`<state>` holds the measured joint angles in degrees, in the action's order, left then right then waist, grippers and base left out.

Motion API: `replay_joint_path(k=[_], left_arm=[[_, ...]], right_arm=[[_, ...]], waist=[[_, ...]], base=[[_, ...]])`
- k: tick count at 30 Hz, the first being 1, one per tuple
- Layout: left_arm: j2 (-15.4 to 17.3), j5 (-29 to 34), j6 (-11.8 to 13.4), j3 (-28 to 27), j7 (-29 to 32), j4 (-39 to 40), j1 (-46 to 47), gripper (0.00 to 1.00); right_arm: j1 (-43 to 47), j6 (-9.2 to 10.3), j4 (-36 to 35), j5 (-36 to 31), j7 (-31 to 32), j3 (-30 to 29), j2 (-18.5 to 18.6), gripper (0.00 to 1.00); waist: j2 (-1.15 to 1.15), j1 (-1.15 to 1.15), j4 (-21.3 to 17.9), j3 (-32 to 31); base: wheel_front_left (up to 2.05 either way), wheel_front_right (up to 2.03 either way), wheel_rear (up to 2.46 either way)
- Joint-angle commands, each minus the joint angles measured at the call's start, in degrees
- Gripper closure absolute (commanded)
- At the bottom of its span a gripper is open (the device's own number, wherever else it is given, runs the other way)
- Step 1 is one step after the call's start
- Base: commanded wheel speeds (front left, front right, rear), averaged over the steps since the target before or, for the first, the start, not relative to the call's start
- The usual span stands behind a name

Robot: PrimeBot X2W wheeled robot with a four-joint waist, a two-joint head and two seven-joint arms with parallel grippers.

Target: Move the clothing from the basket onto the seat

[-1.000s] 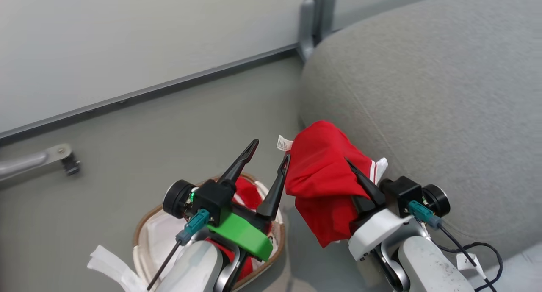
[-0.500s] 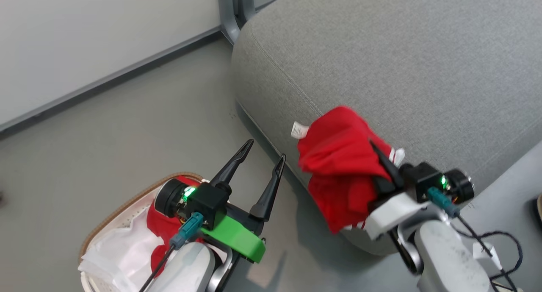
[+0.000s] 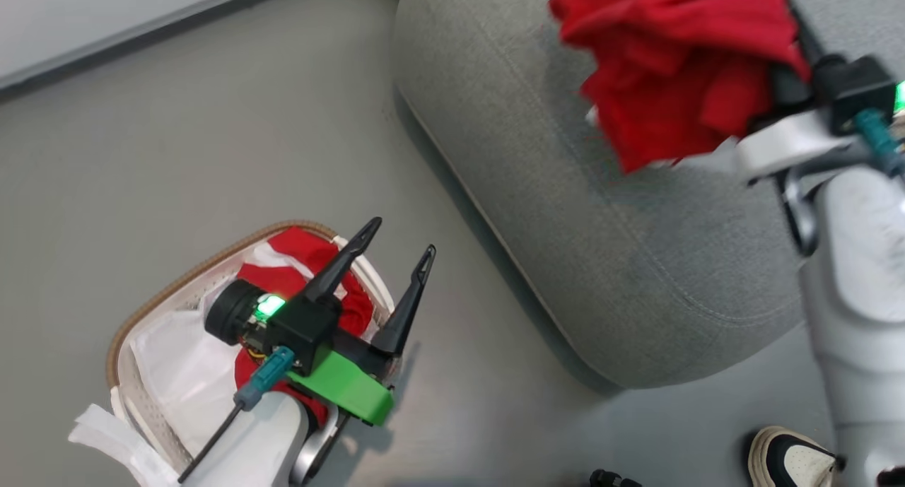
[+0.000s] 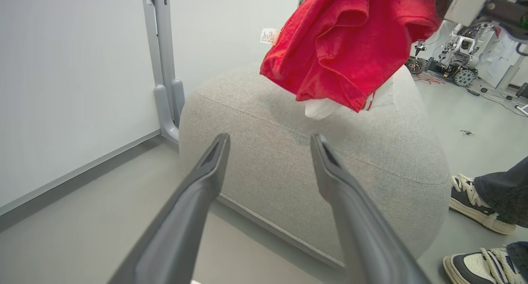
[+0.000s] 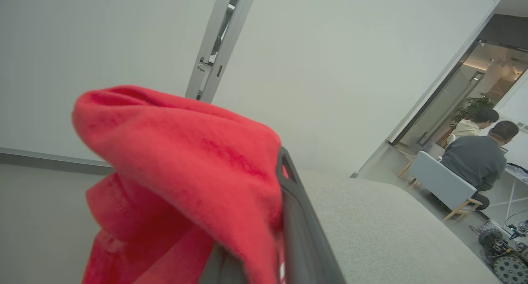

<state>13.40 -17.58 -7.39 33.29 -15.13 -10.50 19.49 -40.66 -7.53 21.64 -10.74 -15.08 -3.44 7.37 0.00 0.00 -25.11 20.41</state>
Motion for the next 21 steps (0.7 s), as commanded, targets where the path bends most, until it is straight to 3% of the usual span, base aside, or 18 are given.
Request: replay_joint_path(k=[1,9,14,16,17,21], left_arm=[[1.01,-0.25,-0.18,-0.33,-0.03,0.36,1.17,0.00],[4.92,-1.41,-0.19,0.32,-0.03,1.89,2.97,0.00],[6.37,-2.18,-0.18,-0.27,-0.03,1.95,4.11,0.00],[6.53,-2.49,-0.18,-1.26,-0.03,1.95,4.29,0.00],[6.58,-2.49,-0.18,-1.66,-0.03,1.94,4.31,0.00],[7.23,-2.52,-0.18,-3.21,-0.03,1.39,3.75,0.00]], right_arm=[[-2.00,0.08,0.94,-1.34,-0.12,-1.27,1.03,1.00],[-11.98,0.08,7.47,-7.86,-0.10,-12.54,6.34,1.00],[-12.78,0.08,7.61,-13.05,0.79,-23.17,4.63,0.98],[-11.73,0.08,8.10,-14.30,0.81,-26.14,3.14,0.59],[-11.24,0.08,8.43,-14.84,0.94,-27.25,2.40,0.00],[-8.49,0.08,9.26,-16.13,0.31,-32.18,-0.40,0.00]], waist=[[0.00,0.00,3.34,4.31],[0.00,0.00,7.11,10.57],[0.00,0.00,9.85,13.15],[0.00,0.00,10.52,13.46],[0.00,0.00,10.77,13.50],[0.00,0.00,11.28,13.07]], base=[[0.00,0.00,0.00],[0.00,0.00,0.00],[0.00,0.00,0.00],[0.00,0.00,0.00],[0.00,0.00,0.00],[0.00,0.00,0.00]])
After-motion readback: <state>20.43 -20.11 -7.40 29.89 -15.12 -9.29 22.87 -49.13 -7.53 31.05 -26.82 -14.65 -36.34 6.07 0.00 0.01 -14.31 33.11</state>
